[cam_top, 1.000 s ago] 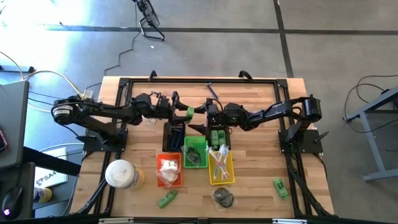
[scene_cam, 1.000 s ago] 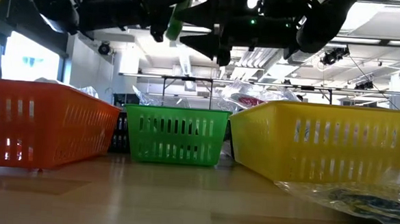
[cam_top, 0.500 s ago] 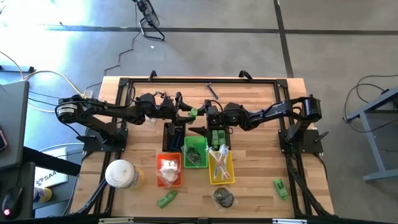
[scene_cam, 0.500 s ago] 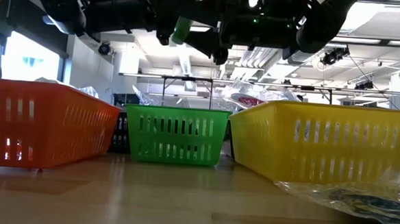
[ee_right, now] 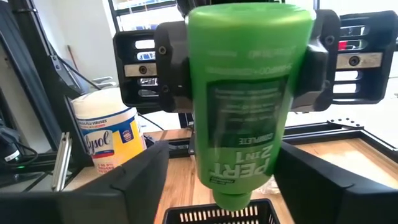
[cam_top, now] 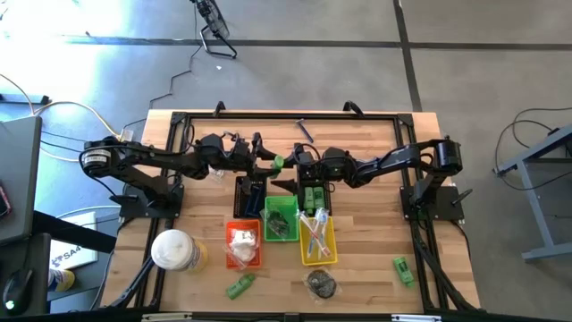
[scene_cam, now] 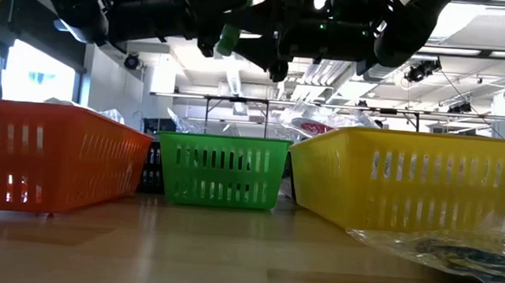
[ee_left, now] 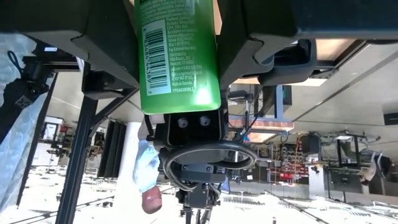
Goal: Pick & Place Travel size toiletries
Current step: Put the green shampoo into the right black bin
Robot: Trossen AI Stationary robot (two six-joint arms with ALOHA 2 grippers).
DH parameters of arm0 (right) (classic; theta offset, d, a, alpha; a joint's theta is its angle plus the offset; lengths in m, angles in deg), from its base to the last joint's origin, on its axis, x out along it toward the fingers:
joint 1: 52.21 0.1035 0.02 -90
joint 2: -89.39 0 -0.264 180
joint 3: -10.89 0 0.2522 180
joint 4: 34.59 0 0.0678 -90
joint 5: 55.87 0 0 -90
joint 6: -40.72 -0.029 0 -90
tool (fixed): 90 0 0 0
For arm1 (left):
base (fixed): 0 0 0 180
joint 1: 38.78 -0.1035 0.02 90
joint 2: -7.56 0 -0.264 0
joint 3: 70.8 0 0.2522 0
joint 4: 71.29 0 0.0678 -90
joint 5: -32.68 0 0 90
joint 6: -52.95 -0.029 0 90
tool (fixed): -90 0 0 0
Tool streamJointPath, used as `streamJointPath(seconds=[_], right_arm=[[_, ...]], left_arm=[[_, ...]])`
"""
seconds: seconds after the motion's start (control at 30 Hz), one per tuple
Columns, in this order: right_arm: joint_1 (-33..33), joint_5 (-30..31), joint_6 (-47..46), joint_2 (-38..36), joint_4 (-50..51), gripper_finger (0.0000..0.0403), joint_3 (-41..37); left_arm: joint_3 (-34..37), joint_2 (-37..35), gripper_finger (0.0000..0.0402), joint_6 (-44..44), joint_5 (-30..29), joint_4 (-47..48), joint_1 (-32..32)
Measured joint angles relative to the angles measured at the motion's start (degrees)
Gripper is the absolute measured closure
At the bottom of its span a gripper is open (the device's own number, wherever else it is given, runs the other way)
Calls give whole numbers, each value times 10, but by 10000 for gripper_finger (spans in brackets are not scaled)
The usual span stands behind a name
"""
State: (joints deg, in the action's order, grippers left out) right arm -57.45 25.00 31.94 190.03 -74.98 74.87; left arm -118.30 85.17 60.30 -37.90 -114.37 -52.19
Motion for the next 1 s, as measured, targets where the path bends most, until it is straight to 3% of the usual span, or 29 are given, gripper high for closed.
streamJointPath(seconds=[0.4,1.0], right_arm=[[0,2,1,0,0,222,0],[0,2,11,0,7,226,0]], left_arm=[[0,0,216,2,3,1,0],[0,-1,215,3,2,15,0]])
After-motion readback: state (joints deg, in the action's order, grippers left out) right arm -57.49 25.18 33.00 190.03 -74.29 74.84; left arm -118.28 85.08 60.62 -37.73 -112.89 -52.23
